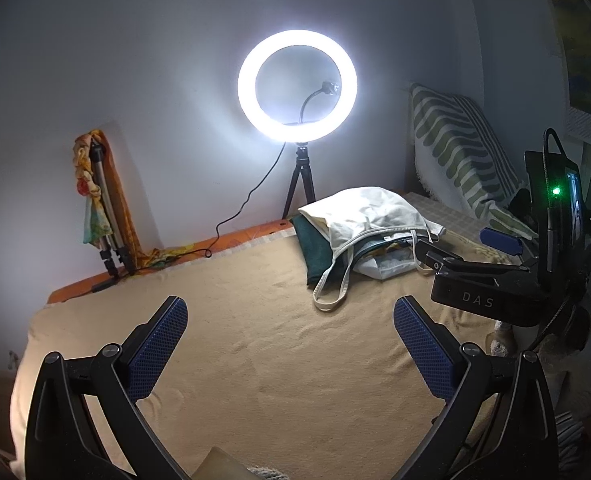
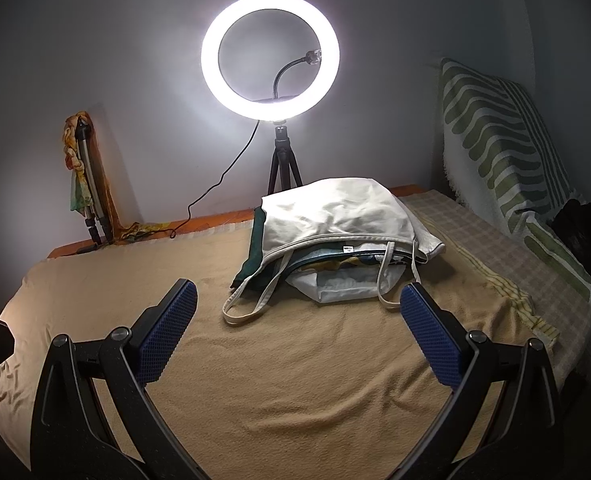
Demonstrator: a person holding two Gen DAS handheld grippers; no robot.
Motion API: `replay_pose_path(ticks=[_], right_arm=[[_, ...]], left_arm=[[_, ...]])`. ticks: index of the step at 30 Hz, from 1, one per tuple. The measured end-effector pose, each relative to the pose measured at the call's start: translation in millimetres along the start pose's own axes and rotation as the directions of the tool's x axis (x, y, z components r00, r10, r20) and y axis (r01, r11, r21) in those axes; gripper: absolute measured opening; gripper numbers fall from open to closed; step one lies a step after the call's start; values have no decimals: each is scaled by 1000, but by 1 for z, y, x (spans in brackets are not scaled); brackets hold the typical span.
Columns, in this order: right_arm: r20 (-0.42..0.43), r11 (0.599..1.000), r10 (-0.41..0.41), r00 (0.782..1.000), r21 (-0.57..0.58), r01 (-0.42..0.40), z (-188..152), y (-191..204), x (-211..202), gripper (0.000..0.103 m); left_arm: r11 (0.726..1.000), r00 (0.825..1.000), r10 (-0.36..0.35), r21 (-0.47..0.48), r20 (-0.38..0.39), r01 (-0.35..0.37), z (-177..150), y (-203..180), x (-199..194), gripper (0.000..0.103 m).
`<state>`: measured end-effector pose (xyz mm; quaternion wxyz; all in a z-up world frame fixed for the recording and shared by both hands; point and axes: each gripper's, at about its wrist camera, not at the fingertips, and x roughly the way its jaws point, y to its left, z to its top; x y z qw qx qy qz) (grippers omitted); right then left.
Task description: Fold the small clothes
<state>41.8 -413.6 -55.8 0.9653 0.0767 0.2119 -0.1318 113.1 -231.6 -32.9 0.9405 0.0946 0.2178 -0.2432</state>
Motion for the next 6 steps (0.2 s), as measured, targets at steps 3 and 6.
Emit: replay_pose_path(ticks=[3, 6], right_arm=[[-1, 1000, 0, 1000, -1, 0, 0, 0, 0, 103], [5, 1000, -7, 1000, 0, 7, 0, 0, 0, 103]], left_arm=[[1000, 1000, -1, -1, 3, 1, 0, 0, -1, 103], [1000, 1000, 0, -4, 1, 0, 1, 2, -1, 103]])
